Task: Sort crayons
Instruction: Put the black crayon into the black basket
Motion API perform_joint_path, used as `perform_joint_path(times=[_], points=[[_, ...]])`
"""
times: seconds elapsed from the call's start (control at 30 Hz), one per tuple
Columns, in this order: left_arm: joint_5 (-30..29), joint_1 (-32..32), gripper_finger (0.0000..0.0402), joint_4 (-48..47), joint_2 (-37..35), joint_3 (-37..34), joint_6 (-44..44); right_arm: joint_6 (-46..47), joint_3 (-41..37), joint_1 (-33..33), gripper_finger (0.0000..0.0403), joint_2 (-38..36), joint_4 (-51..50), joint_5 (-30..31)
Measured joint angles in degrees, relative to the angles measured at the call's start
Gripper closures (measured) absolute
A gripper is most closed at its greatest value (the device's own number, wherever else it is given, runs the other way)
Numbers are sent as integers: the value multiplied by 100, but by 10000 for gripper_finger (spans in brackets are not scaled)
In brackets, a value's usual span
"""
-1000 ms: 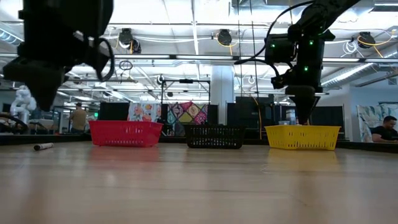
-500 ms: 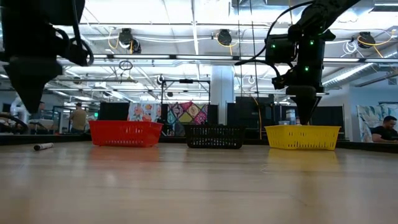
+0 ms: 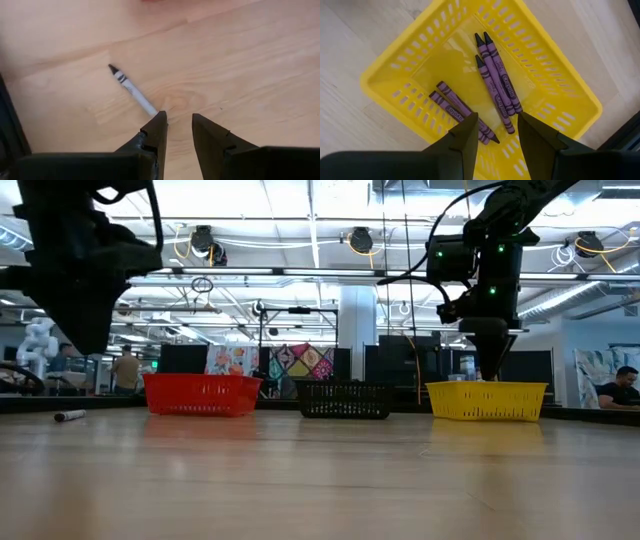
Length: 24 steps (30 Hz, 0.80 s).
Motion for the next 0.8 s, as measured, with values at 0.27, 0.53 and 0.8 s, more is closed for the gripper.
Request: perform_joint_path(times=[0.27, 0.53, 0.8], points=[[97, 51, 312, 50, 212, 0, -830, 257, 0, 4, 279, 0, -4, -3], [134, 68, 312, 60, 697, 0, -1736, 627, 0, 4, 279, 0, -35, -3], [442, 387, 312, 62, 876, -33, -1885, 648, 0, 4, 279, 0, -116, -3]])
